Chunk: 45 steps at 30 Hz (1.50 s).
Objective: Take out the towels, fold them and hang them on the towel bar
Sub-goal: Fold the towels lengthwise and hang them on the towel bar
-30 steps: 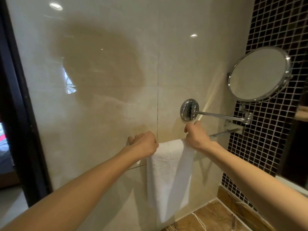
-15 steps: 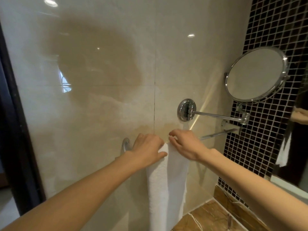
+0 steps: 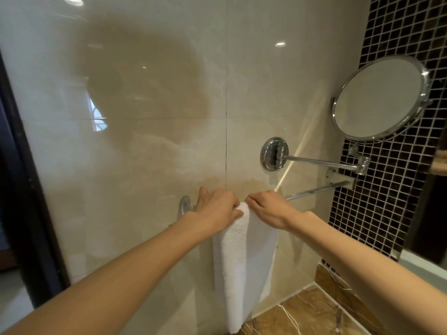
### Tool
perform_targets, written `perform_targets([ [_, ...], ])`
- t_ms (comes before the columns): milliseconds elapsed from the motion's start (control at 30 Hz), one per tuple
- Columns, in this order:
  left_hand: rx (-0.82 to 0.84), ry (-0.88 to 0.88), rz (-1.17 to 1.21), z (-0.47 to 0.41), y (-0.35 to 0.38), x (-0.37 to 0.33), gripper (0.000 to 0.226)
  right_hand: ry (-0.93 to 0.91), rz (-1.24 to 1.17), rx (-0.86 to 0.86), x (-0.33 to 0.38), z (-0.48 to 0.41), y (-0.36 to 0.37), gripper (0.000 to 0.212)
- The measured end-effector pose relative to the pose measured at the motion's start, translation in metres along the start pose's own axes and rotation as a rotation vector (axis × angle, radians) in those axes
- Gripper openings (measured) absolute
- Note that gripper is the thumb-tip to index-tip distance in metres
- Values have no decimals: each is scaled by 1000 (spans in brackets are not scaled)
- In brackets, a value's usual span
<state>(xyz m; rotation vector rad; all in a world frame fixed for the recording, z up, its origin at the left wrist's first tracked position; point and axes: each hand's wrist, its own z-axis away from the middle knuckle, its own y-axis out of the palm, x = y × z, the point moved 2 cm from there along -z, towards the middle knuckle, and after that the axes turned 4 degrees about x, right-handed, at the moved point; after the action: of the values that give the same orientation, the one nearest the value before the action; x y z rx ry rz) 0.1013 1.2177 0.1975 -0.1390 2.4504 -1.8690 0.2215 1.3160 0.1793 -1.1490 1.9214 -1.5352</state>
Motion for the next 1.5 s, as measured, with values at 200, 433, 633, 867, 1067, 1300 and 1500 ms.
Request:
perform_targets([
  [200,-122,3,4,10,-1,-3,25,-46,6,3,7,0,-5,36],
  [433,-567,168,452,62,18,-18,8,-195,-19,-24,22,8,-6,28],
  [633,-496,67,608,109,78,-13,12,-192,-51,-73,24,6,1,30],
  [867,-282,-280,747,131,179,20,18,-181,-46,-139,26,0,6,27],
  [1067,106,-355,886,123,240,15,67,-170,-62,-175,28,-1,11,29],
  [1300,152,-357,867,114,274,2,51,-148,-70,-191,26,-5,15,27],
  [1500,57,-418,884,113,297,-9,30,-147,-62,-208,26,-7,17,30],
])
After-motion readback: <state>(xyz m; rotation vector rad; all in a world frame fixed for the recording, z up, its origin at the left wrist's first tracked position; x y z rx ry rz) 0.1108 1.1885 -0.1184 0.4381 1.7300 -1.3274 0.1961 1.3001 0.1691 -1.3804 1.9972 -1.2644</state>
